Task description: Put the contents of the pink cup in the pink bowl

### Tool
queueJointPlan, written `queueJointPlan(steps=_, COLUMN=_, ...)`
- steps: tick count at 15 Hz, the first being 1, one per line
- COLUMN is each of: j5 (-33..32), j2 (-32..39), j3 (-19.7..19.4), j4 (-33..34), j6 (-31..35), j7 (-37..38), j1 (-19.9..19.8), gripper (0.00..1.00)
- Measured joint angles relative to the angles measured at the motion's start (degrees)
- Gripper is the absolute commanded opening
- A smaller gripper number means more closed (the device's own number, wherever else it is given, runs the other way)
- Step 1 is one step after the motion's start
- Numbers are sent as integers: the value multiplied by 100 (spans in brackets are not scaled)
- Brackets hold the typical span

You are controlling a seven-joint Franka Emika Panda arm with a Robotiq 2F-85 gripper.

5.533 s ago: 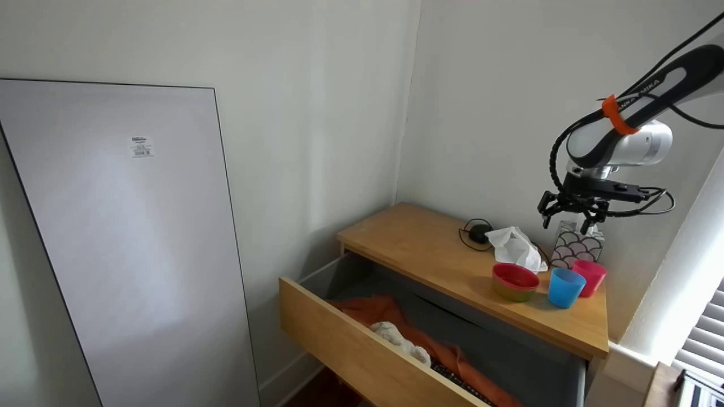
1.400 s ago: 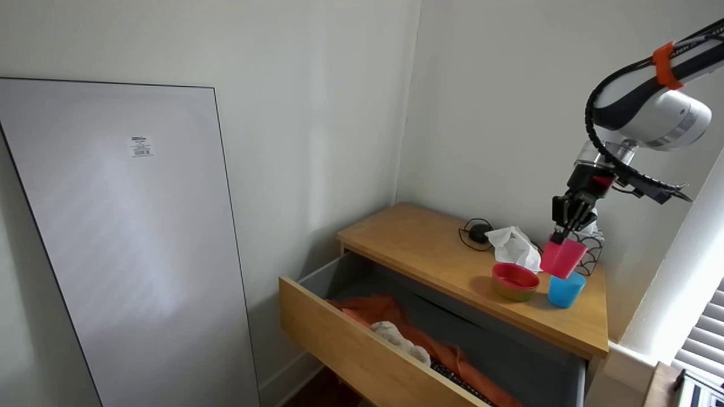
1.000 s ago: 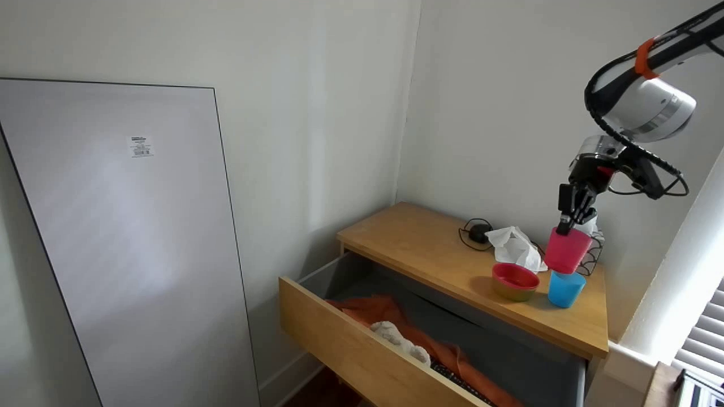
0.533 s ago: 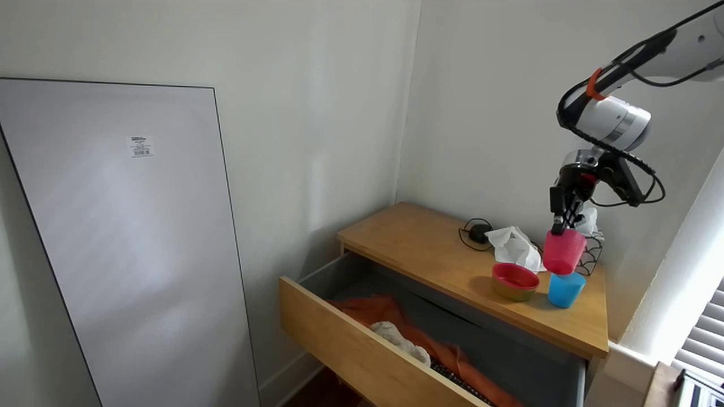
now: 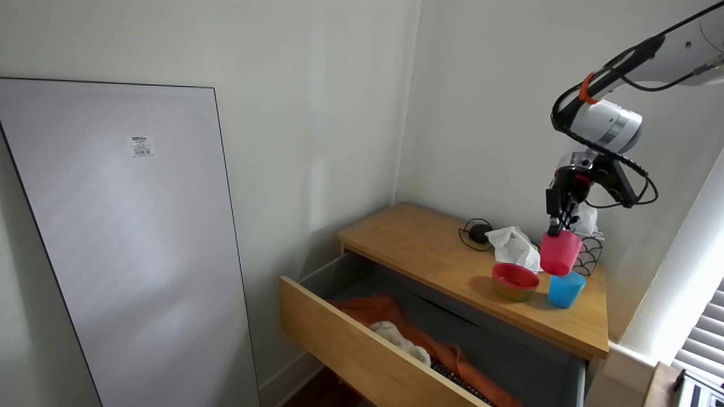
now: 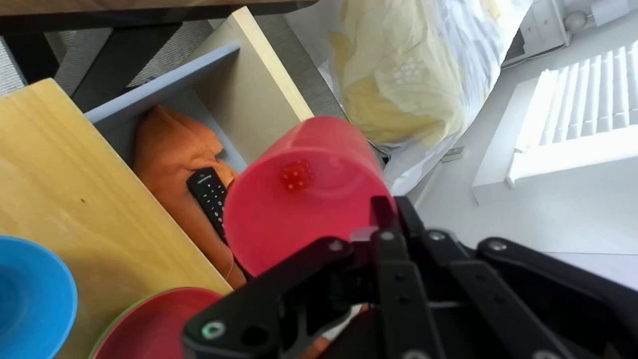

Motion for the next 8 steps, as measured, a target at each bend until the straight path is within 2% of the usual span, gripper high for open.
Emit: queueJointPlan(steps=8, j5=942, j2=383, j3=151, j4=148, j6=-1, j7=-1370, j1=-458, gripper=1)
